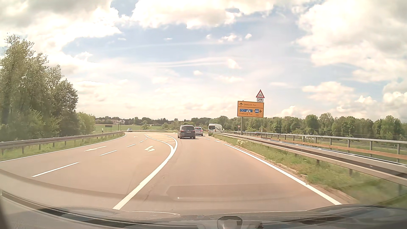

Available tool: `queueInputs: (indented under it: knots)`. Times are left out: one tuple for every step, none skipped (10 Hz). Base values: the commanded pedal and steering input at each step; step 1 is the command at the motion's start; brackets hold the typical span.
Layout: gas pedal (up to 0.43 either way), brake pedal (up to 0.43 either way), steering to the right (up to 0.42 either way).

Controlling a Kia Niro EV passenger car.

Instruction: Follow the waypoints while adhering to traffic rules and regulations

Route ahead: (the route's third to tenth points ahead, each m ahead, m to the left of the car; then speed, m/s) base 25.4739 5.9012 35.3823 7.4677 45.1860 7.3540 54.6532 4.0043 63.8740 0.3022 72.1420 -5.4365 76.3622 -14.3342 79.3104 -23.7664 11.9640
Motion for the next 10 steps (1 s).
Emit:
queueInputs:
  knots:
    - [0.047,0.0,-0.012]
    - [0.047,0.0,-0.012]
    - [0.047,0.0,-0.012]
    - [0.047,0.0,-0.012]
    - [0.047,0.0,-0.012]
    - [0.047,0.0,-0.012]
    - [0.047,0.0,-0.012]
    - [0.047,0.0,-0.012]
    - [0.047,0.0,-0.012]
    - [0.047,0.0,-0.012]
